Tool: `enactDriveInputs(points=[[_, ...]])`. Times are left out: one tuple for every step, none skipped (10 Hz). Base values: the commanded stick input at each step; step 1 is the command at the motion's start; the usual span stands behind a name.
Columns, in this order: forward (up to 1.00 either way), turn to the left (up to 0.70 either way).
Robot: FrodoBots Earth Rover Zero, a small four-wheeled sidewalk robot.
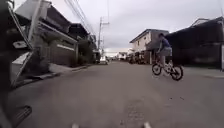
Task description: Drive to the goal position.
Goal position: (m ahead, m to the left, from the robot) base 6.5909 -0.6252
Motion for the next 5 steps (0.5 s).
enactDriveInputs(points=[[0.70, 0.00], [0.70, 0.00], [0.70, 0.00], [0.70, 0.00], [0.70, 0.00]])
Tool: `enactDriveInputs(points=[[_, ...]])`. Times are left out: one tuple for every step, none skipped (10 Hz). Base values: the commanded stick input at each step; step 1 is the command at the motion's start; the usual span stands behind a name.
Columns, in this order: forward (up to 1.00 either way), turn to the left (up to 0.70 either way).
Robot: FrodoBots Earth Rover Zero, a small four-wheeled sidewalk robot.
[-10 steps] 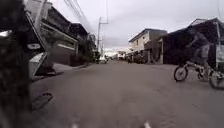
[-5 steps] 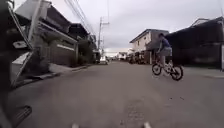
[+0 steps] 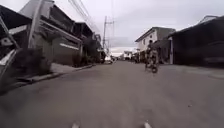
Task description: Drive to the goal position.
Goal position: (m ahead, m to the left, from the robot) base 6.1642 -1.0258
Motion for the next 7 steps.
enactDriveInputs(points=[[0.70, 0.00], [0.70, 0.00], [0.70, 0.00], [0.70, 0.00], [0.70, 0.00], [0.70, 0.00], [0.70, 0.00]])
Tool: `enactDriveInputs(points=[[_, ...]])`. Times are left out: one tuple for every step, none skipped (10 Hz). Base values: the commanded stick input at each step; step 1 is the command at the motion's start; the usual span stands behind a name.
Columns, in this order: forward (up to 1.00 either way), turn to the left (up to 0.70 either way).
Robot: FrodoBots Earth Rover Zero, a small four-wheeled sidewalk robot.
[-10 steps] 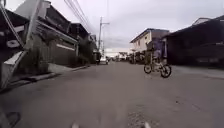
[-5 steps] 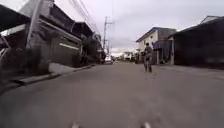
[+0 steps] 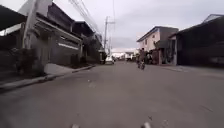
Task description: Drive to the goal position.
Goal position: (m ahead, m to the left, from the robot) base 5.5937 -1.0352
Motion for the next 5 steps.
enactDriveInputs(points=[[0.70, 0.00], [0.70, 0.00], [0.70, 0.00], [0.70, 0.00], [0.70, 0.00]])
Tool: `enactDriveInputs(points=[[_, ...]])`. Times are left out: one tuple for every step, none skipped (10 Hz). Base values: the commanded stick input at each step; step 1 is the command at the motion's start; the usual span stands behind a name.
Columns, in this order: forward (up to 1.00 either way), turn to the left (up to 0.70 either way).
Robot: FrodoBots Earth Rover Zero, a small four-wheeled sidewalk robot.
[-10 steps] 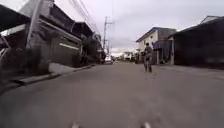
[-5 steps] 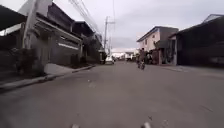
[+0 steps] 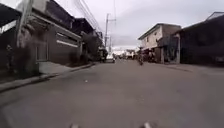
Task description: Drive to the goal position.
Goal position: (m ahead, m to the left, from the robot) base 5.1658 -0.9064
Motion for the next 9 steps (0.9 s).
enactDriveInputs(points=[[0.70, -0.05], [0.70, -0.26], [0.70, -0.28], [0.70, -0.15], [0.70, -0.03], [0.70, 0.00], [0.70, 0.00], [0.70, 0.00], [0.70, 0.00]])
